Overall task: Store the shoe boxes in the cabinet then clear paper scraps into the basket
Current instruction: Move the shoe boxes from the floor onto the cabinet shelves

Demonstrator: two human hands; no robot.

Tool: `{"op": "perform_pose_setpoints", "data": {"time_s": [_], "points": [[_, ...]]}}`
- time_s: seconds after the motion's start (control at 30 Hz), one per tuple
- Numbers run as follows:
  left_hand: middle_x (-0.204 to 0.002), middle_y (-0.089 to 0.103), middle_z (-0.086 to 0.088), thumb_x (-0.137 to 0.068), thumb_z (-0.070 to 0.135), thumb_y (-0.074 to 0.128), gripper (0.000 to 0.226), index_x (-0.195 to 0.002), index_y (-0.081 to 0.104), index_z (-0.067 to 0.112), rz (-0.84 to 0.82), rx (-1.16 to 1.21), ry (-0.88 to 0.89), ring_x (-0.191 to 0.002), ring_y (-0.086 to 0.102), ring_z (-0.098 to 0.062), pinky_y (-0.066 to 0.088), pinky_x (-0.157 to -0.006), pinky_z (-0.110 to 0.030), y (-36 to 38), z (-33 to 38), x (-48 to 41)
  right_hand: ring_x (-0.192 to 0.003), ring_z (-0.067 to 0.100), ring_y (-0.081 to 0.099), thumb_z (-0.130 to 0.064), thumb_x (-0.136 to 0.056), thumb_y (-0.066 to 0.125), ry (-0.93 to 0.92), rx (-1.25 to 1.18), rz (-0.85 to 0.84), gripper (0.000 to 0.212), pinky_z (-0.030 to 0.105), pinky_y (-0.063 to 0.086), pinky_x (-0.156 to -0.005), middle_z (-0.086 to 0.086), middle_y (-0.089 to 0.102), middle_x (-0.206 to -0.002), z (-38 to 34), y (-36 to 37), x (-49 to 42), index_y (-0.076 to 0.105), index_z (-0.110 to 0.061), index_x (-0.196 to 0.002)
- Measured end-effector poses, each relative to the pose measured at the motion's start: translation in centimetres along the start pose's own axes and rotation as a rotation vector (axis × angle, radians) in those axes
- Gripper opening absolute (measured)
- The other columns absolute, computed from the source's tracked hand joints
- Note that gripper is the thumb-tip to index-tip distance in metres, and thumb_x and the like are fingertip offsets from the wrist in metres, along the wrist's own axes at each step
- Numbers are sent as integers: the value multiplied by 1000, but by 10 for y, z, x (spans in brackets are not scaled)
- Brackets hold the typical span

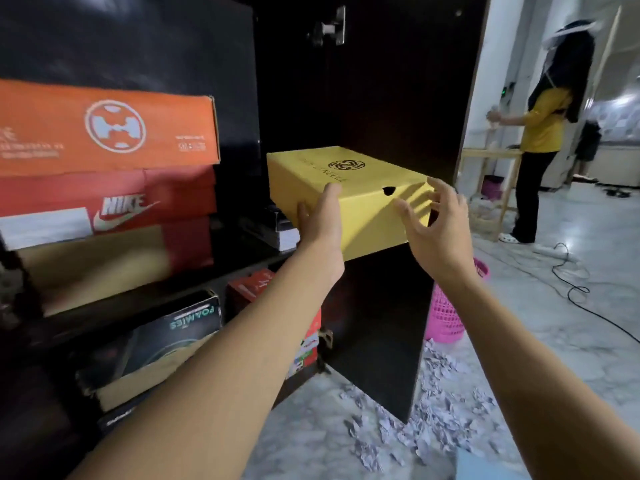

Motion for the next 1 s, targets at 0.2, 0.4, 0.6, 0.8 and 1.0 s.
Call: {"op": "perform_pose_setpoints", "data": {"time_s": [0.2,0.4,0.6,0.8,1.0], "points": [[-133,51,-5,-33,64,59,111,-139,39,37,126,-26,-58,-112,54,-32,46,-93,-53,-13,36,-57,-131,16,43,-47,-93,61,14,16,-196,66,26,37,-89,-1,37,-152,-24,48,-33,34,-28,-150],[-134,50,-11,-56,60,63,93,-141,37,32,177,-28,-14,-116,53,-36,46,-96,-56,-21,50,-87,-138,17,40,-48,-92,63,1,38,-356,68,29,37,-99,-3,37,-152,-16,90,-53,35,-30,-151],[-140,44,-12,-81,46,65,79,-148,29,26,233,-37,6,-122,48,-35,42,-102,-52,-32,43,-137,-134,16,43,-51,-92,61,-4,50,-429,65,29,39,-93,-6,38,-149,9,140,-81,37,-32,-149],[-146,37,-14,-80,57,62,86,-152,19,36,272,-149,36,-127,43,-37,37,-106,-53,-45,32,-192,-133,14,42,-44,-93,62,-47,8,-502,66,25,38,-97,-4,36,-151,37,205,-100,36,-27,-151],[-154,30,-8,-66,86,53,100,-149,31,36,261,-425,186,-140,35,-31,31,-113,-47,-73,54,-226,-132,14,42,-52,-92,60,-93,-78,-455,67,41,51,-98,-5,30,-149,46,256,-110,33,-31,-149]]}}
Point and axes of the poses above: each hand's wrist, its own x-axis away from the middle knuckle, its own y-axis out of the palm, z = x × y, the point moved 7 cm from there along -x, towards the middle knuckle
